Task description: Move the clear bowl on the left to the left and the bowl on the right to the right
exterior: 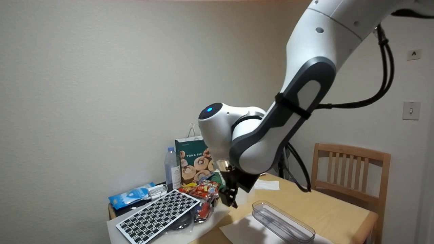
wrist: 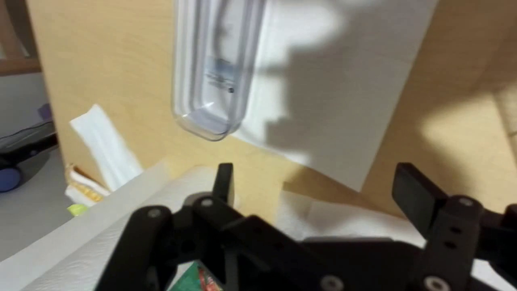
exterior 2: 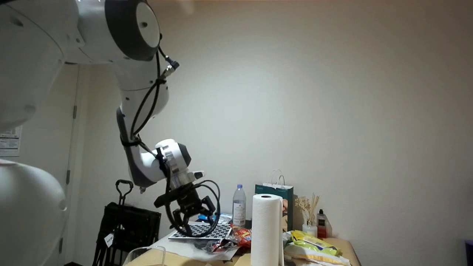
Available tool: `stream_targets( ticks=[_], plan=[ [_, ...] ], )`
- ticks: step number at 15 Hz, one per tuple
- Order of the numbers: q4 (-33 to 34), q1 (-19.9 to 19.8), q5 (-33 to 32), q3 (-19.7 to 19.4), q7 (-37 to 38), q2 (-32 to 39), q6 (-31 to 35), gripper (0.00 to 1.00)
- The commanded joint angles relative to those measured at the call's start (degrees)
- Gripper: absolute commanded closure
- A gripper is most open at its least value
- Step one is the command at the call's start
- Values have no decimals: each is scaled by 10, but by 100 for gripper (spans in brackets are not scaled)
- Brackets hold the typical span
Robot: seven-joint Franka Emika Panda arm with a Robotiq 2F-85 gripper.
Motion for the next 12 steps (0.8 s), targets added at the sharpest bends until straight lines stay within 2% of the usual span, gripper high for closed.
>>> stream_targets(
  ticks=[1, 3, 7, 8, 10, 12],
  plan=[
    [-115, -49, -99, -3, 35, -118, 14, 0],
    [-169, -90, -127, 4, 51, -164, 10, 0],
    [-267, -162, -134, 11, 121, -222, -32, 0],
    [-212, -164, -119, 28, 78, -179, -16, 0],
    [-249, -183, -118, 26, 93, -199, -20, 0],
    [-256, -186, -118, 28, 99, -206, -21, 0]
  ],
)
